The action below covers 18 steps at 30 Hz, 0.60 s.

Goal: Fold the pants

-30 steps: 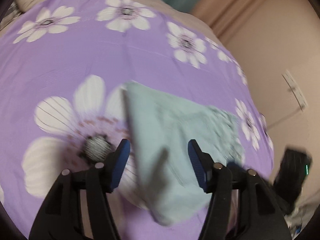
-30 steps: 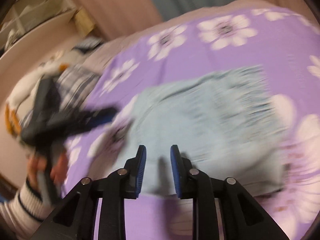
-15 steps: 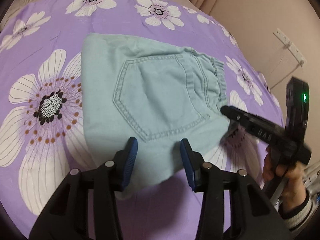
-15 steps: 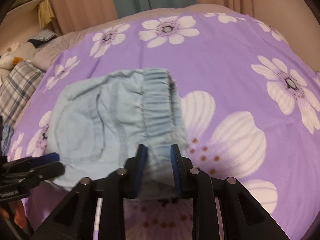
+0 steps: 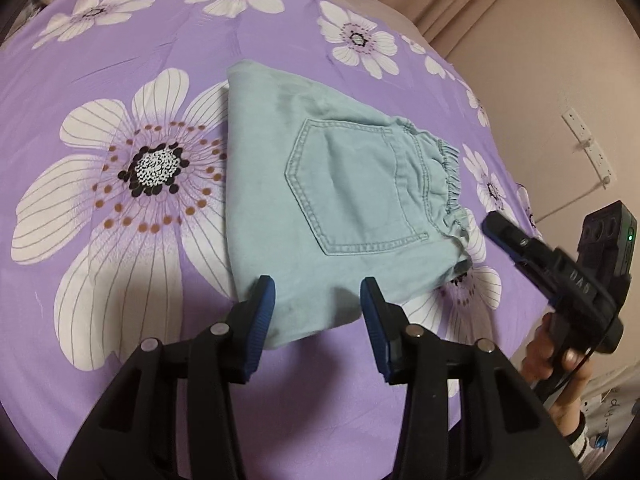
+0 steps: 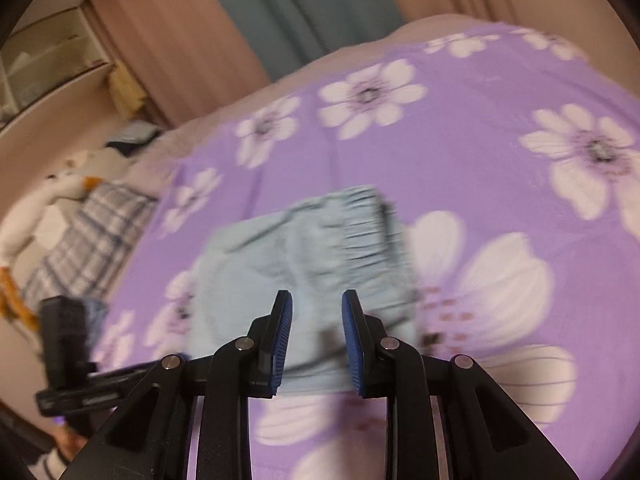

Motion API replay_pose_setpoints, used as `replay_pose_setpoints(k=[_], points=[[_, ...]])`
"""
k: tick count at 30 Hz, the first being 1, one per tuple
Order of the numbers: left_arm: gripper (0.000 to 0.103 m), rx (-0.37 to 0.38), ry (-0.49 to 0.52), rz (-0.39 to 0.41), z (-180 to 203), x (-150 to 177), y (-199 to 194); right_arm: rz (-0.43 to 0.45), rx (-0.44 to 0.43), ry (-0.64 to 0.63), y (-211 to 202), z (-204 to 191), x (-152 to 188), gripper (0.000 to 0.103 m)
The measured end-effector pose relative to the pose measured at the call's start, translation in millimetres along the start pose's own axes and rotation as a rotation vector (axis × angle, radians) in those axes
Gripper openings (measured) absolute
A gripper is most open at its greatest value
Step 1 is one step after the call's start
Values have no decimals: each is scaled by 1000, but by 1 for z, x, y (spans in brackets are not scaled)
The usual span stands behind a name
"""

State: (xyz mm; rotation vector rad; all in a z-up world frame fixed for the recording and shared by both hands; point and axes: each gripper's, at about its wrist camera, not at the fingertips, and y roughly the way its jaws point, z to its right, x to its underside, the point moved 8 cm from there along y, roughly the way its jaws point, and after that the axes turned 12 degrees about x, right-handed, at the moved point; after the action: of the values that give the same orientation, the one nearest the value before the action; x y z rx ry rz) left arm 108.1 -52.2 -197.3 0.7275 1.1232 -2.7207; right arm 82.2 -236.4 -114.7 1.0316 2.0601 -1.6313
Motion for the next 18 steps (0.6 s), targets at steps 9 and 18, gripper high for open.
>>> replay_pose_setpoints(k=[9,18], points=[[44,54,-23,12,-3,7,-9,-191,22,-8,32,6,43,24],[66,137,-286,86,-51,-8,-27,-148,-93,283,12,69,21,63]])
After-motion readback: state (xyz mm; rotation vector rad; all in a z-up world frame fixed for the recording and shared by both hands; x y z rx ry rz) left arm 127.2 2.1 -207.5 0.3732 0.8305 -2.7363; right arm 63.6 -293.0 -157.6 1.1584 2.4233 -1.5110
